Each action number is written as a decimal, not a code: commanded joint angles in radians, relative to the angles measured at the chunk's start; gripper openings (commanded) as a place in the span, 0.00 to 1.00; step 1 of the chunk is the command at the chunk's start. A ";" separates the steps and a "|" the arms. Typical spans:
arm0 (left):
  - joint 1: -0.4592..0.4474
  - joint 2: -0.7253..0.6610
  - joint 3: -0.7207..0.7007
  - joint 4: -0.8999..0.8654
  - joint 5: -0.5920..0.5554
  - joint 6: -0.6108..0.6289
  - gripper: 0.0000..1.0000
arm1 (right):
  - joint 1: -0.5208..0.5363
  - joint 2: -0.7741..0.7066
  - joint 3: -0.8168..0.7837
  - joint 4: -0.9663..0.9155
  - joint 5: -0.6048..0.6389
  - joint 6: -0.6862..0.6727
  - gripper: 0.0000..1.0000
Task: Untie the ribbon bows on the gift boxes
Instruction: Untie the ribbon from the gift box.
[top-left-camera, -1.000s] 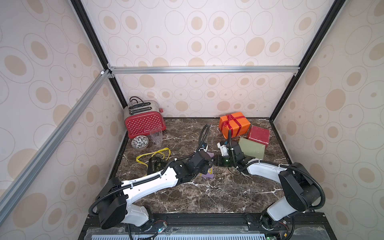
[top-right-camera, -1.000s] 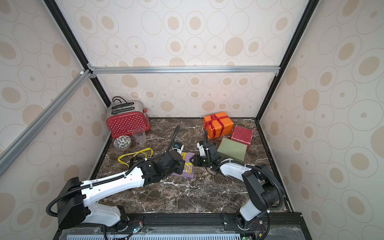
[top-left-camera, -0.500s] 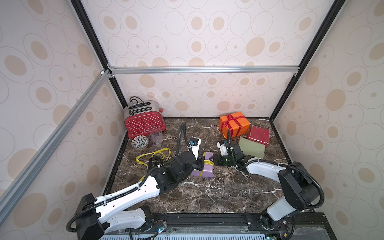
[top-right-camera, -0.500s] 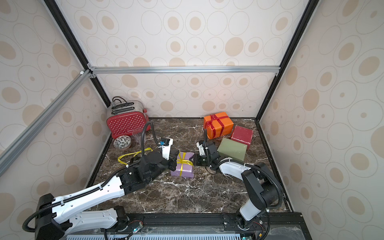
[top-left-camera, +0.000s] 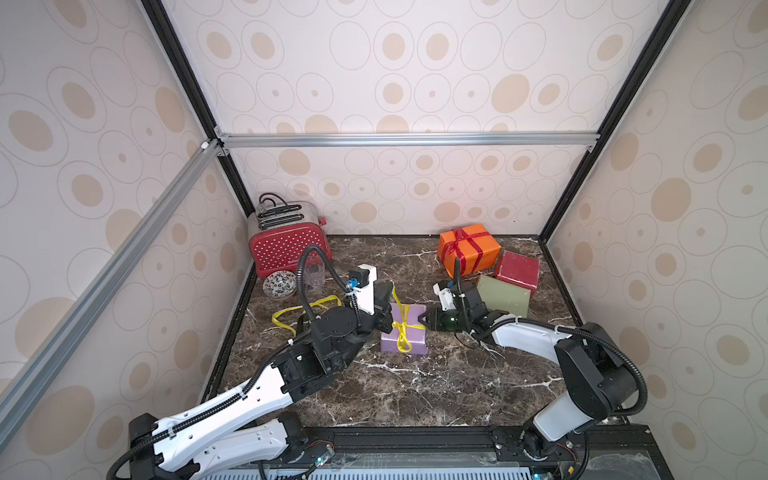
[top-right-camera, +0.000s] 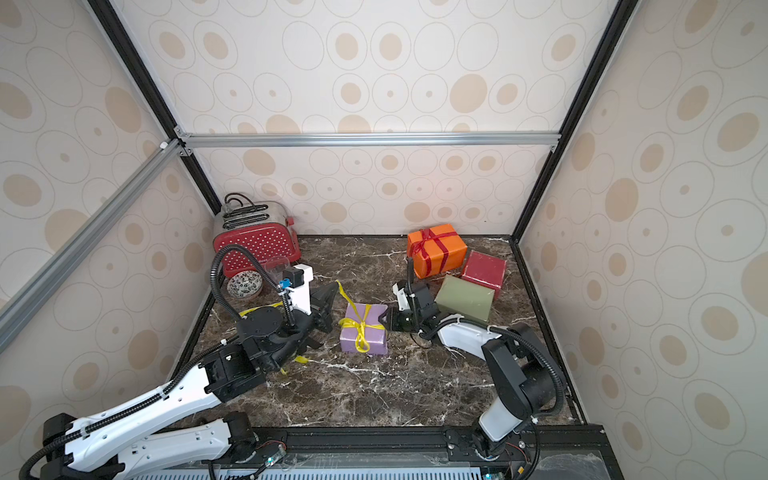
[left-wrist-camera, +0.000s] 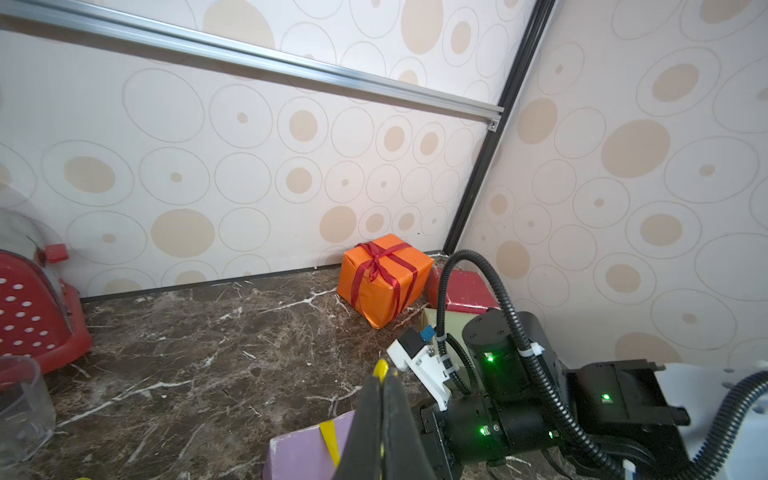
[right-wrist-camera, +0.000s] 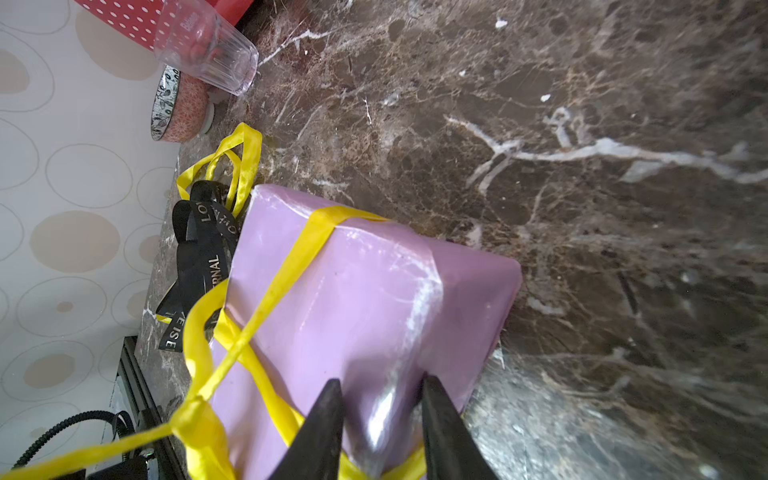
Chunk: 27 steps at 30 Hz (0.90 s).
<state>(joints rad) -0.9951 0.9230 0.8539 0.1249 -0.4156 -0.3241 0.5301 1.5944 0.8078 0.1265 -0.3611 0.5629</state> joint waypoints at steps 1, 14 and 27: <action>-0.008 -0.030 0.014 0.034 -0.075 0.040 0.00 | 0.003 0.036 0.002 -0.073 0.039 -0.006 0.34; -0.001 0.045 0.060 -0.071 -0.184 -0.020 0.01 | 0.003 0.036 0.003 -0.077 0.039 -0.007 0.35; 0.323 0.436 0.347 -0.672 0.158 -0.326 0.41 | 0.002 0.034 0.003 -0.079 0.037 -0.006 0.36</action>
<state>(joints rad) -0.6922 1.3090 1.1324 -0.3515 -0.3584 -0.5816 0.5301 1.5990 0.8135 0.1200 -0.3557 0.5629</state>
